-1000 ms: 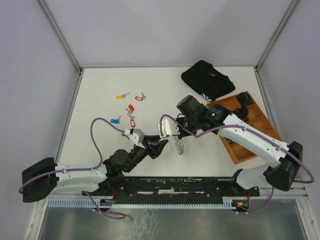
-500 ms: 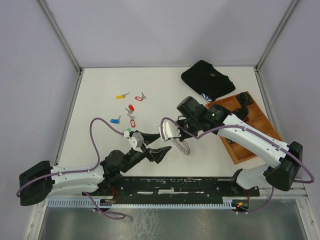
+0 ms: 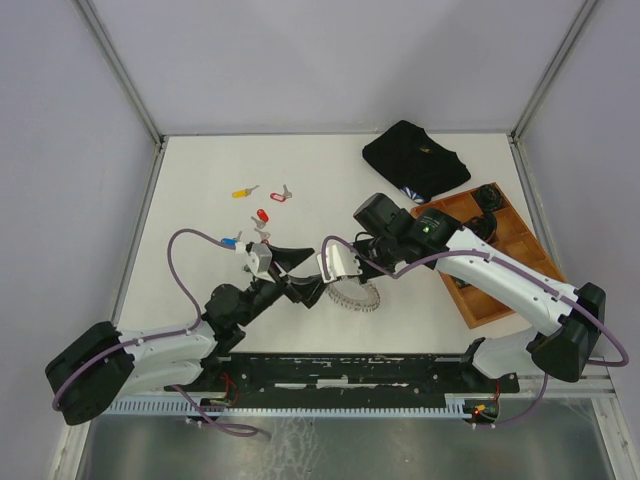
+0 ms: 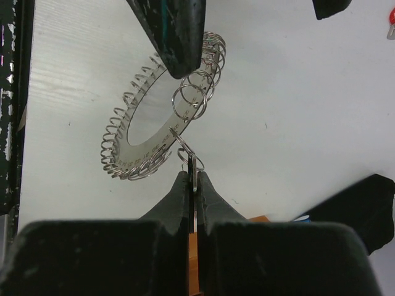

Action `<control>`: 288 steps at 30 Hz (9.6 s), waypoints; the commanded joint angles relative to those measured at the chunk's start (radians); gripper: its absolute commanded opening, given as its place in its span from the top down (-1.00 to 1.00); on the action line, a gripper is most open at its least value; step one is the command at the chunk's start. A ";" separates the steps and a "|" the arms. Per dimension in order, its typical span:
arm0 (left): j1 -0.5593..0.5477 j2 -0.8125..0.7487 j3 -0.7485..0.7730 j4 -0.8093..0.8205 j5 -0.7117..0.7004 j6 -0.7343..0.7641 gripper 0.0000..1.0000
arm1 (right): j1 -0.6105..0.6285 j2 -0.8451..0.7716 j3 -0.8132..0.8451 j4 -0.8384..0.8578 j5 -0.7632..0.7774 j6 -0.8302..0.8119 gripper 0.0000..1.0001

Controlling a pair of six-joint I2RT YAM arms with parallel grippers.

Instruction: Remove the keys from the keyring

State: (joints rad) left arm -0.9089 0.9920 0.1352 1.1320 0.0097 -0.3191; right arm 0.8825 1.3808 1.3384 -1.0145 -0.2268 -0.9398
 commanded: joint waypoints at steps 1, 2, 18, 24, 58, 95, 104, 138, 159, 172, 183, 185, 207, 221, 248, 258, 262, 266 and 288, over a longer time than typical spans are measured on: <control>0.038 0.029 0.008 0.132 0.119 -0.131 -0.99 | -0.002 -0.034 0.013 0.014 -0.019 -0.005 1.00; 0.040 0.032 0.014 0.125 0.121 -0.132 -0.99 | -0.002 -0.033 0.013 0.013 -0.019 -0.005 1.00; 0.041 0.104 0.070 0.152 0.204 0.044 -0.90 | -0.003 -0.029 0.014 0.009 -0.033 -0.005 1.00; 0.041 0.118 0.088 0.141 0.205 0.056 -0.94 | -0.004 -0.030 0.017 0.004 -0.043 -0.005 1.00; 0.041 0.308 0.227 0.093 0.340 0.138 -0.11 | -0.031 -0.045 0.024 -0.013 -0.112 -0.002 1.00; 0.041 0.313 0.243 0.052 0.303 0.144 0.94 | -0.048 -0.034 0.022 -0.010 -0.137 0.019 0.77; 0.044 0.276 0.203 0.101 0.288 0.122 0.94 | -0.094 -0.034 0.025 -0.008 -0.188 0.047 0.48; 0.062 0.238 0.164 0.193 0.360 0.046 0.94 | -0.166 0.025 0.044 -0.028 -0.362 0.074 1.00; 0.062 0.197 0.355 -0.319 0.459 0.217 0.03 | -0.164 0.055 0.091 -0.125 -0.355 0.018 1.00; 0.063 0.284 0.416 -0.313 0.551 0.171 0.21 | -0.165 0.063 0.099 -0.145 -0.375 0.006 1.00; 0.062 0.315 0.436 -0.314 0.551 0.162 0.94 | -0.164 0.064 0.106 -0.169 -0.398 -0.016 1.00; 0.062 0.313 0.434 -0.314 0.545 0.162 0.94 | -0.164 0.061 0.107 -0.171 -0.403 -0.016 1.00; 0.076 0.231 0.323 -0.147 0.490 0.080 0.94 | -0.195 0.043 0.094 -0.120 -0.488 0.062 0.53; 0.076 0.193 0.302 -0.120 0.477 0.061 0.94 | -0.217 0.056 0.065 -0.065 -0.533 0.121 0.31; 0.076 0.119 0.264 -0.049 0.416 0.003 0.94 | -0.296 -0.040 -0.107 0.239 -0.773 0.326 -0.01; 0.077 0.082 0.246 -0.032 0.339 -0.046 0.94 | -0.301 -0.054 -0.245 0.560 -0.808 0.586 -0.16; 0.076 0.080 0.243 -0.022 0.329 -0.059 0.94 | -0.301 -0.046 -0.277 0.667 -0.794 0.685 -0.05; 0.076 0.082 0.242 -0.022 0.325 -0.063 0.94 | -0.301 -0.044 -0.282 0.707 -0.806 0.724 0.06; 0.077 0.059 0.236 -0.062 0.303 -0.054 0.94 | -0.327 -0.094 -0.200 0.533 -0.850 0.590 0.37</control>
State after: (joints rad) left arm -0.8371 1.0801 0.3676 1.0245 0.3214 -0.3489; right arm 0.5598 1.3220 1.0866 -0.4618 -1.0309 -0.3126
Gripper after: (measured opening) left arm 0.268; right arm 0.325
